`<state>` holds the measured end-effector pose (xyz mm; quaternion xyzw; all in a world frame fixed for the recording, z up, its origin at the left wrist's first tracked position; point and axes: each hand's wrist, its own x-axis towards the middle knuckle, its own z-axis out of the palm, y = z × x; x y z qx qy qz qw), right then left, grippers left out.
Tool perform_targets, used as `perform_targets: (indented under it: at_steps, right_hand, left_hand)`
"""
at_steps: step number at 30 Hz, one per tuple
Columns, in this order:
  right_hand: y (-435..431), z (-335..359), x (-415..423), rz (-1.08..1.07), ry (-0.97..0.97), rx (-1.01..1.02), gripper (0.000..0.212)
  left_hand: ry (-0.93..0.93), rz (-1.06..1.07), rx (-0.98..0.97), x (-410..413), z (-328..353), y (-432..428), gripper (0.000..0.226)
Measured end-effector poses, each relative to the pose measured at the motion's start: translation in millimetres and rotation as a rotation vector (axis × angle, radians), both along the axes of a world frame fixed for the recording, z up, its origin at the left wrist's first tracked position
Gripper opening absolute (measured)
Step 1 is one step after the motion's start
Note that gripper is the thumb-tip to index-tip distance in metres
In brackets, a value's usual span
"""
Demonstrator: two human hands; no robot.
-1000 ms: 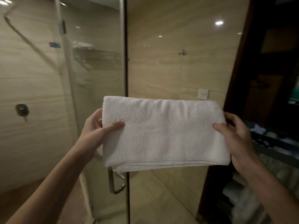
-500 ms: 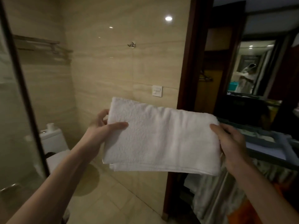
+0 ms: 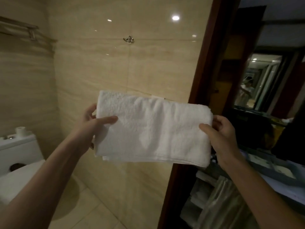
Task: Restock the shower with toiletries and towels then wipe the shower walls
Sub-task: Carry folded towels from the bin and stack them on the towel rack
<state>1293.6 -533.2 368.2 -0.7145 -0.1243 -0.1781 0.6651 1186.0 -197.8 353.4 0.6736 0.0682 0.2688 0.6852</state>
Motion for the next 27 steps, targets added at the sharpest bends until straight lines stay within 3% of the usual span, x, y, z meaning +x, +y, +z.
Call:
perform_targets:
  at_steps: [3,9,22,27]
  right_hand:
    - [34.7,-4.3,34.8,0.037,-0.016,0.011,0.038]
    - [125.9,-18.0,101.3,0.180,0.025,0.058,0.036]
    - [393.4,10.8,277.4,0.456,-0.001,0.117,0.035]
    - [500.1,39.3,309.4,0.649,-0.036,0.133,0.034]
  left_hand:
    - [0.001,0.039,-0.032,19.7,-4.7,25.8,0.070]
    - [0.003,0.186,-0.085,46.6,-15.5,89.3,0.049]
    - [-0.038,0.605,-0.094,138.2,12.1,284.0,0.057]
    - [-0.092,0.782,-0.073,134.5,38.0,343.7,0.075]
